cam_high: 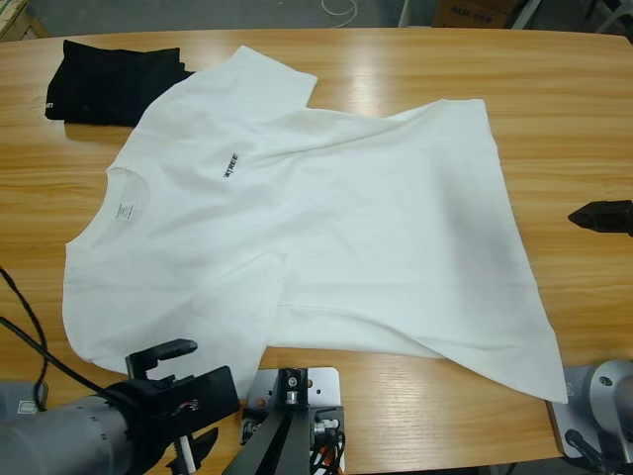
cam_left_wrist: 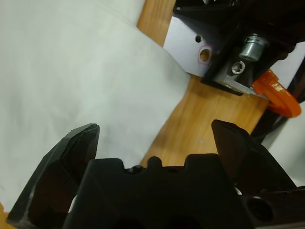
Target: Fold clothes
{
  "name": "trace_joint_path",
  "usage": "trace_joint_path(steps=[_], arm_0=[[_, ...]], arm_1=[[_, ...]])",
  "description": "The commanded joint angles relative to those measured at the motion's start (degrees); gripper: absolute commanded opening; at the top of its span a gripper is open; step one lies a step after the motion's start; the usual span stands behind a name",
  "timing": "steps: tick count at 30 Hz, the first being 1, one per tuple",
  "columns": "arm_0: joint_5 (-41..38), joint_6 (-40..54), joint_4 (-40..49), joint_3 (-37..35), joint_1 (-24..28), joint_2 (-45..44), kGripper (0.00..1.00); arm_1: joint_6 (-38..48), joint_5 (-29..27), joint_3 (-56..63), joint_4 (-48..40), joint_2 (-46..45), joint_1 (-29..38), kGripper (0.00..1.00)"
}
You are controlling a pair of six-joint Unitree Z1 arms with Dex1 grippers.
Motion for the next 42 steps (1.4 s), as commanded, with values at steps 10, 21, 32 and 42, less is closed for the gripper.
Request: trace_joint_path(steps=[10, 21, 32, 42], arm_0=[[3.7, -3.2, -11.1, 5.4, -0.5, 8.5, 0.0], [13.4, -3.6, -12.6, 6.9, -0.4, 2.3, 0.0], [9.6, -1.4, -11.7, 11.0, 0.5, -1.4, 0.0], [8.7, 2.7, -11.6, 11.1, 3.2, -2.2, 0.0]], arm_1=[[0.6, 0.1, 1.3, -0.4, 2.4, 0.6, 1.0], [33.4, -3.8, 1.7, 7.3, -1.5, 12.1, 1.0], [47.9, 0.5, 5.0, 9.2, 11.9, 49.1, 0.996], [56.0, -1.1, 3.2, 13.7, 27.3, 64.2, 0.969]])
